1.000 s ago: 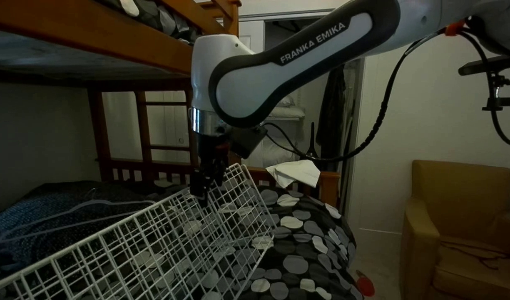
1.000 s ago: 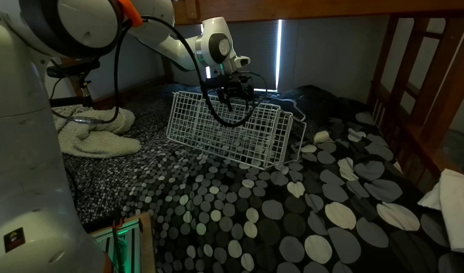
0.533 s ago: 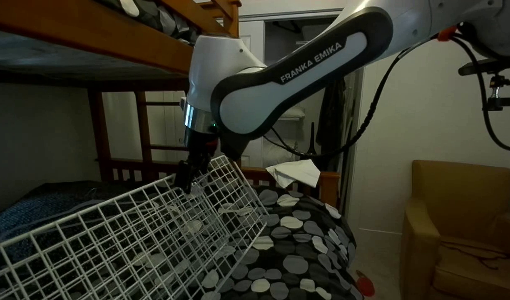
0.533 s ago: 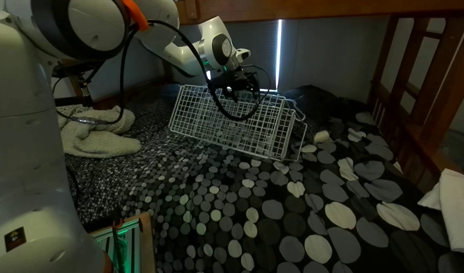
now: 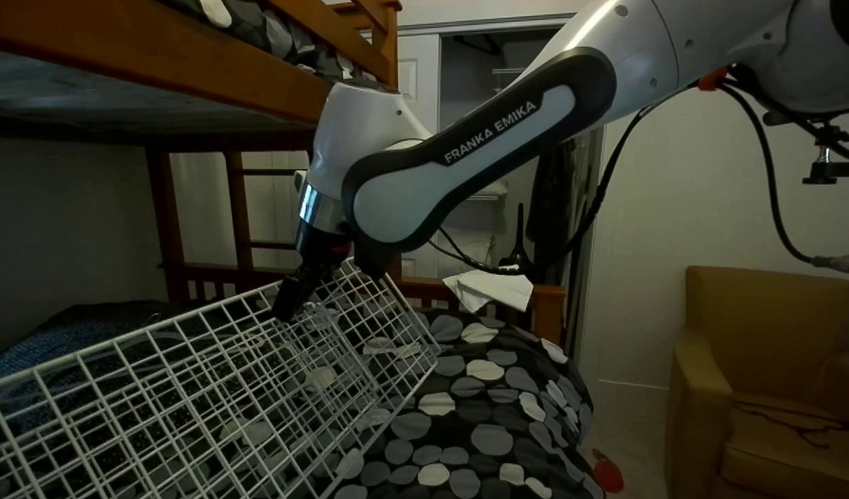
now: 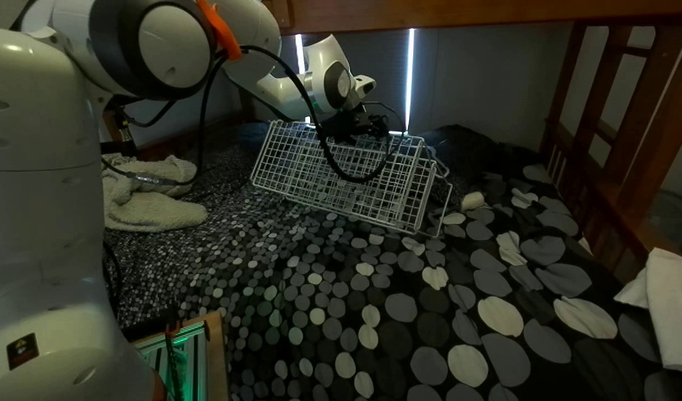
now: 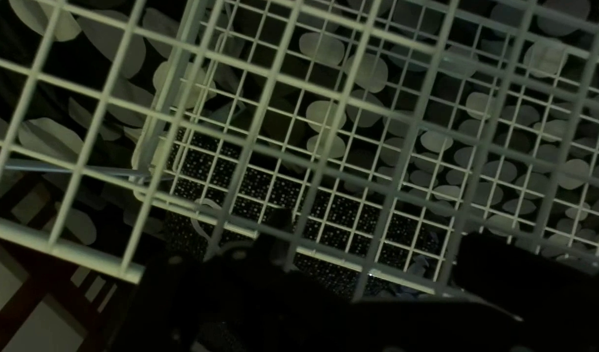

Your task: Set the wire rack upright on the bed

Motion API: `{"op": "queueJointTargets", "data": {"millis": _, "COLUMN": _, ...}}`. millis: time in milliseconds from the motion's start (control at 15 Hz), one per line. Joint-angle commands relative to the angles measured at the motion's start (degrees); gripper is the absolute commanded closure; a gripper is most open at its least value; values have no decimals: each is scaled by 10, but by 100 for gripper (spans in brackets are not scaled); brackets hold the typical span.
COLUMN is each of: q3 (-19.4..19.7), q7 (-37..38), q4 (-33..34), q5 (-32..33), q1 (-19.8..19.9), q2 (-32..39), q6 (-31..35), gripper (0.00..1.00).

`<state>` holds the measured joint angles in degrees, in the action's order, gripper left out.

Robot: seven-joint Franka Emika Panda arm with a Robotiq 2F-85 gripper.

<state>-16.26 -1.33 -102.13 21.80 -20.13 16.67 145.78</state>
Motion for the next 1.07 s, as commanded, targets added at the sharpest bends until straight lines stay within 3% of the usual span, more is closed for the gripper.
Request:
{"op": "queueJointTargets", "data": {"millis": 0, "q3": -11, "q7": -9, "q4": 33, "q5": -62, "q1": -12, "q2": 31, "q6": -29, "gripper": 42}}
{"op": "queueJointTargets", "data": {"millis": 333, "q3": -10, "q7": 11, "q4": 78, "q5": -91, "q1": -28, "q2": 5, "q6": -163, "gripper": 51}}
{"op": "queueJointTargets", "data": {"millis": 1000, "q3": -4, "q7": 159, "q4": 231, "q5": -135, "q1": -62, "q2": 14, "q6": -443, "gripper": 54}}
